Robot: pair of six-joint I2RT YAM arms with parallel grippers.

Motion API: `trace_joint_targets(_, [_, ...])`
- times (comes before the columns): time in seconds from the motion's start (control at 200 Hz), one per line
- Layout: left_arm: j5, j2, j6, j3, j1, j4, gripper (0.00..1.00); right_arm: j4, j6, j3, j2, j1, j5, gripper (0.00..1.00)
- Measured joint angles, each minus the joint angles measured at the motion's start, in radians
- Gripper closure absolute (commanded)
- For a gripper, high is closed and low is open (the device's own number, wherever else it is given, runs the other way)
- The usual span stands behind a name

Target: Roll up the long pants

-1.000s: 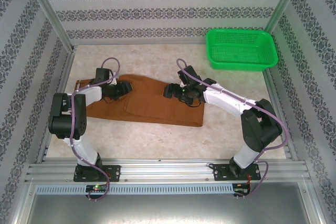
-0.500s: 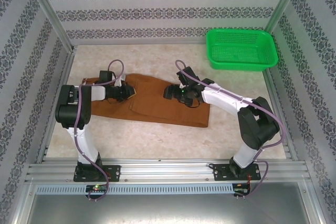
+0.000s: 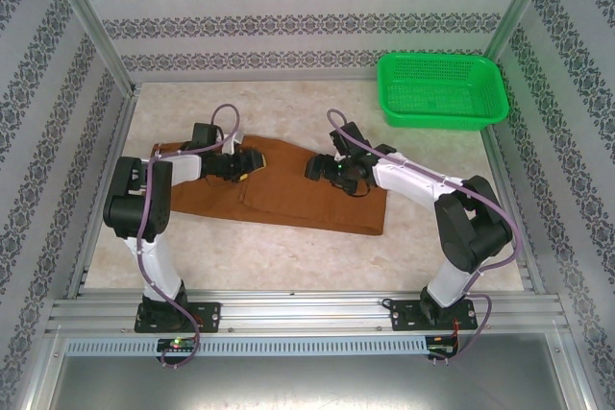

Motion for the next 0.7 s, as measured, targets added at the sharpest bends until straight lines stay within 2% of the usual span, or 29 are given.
trace_joint_targets(0.04, [0.001,0.006,0.003,0.011,-0.001,-0.011,0.56,0.004,0.000,-0.005,0.000,0.000,0.000,0.17])
trace_joint_targets(0.14, [0.006,0.039,0.011,0.048,-0.008,-0.031,1.00,0.008,0.000,-0.011,0.000,-0.006,-0.003,0.17])
trace_joint_targets(0.375, [-0.009,0.047,0.030,0.078,-0.018,-0.100,1.00,0.018,0.000,-0.016,-0.002,-0.022,-0.003,0.16])
trace_joint_targets(0.515, [-0.080,-0.077,0.090,0.153,-0.022,-0.326,1.00,0.016,-0.005,-0.047,-0.021,-0.064,0.001,0.16])
trace_joint_targets(0.699, [-0.192,-0.261,0.169,0.364,-0.009,-0.606,1.00,0.005,-0.020,-0.068,-0.057,-0.116,0.008,0.16])
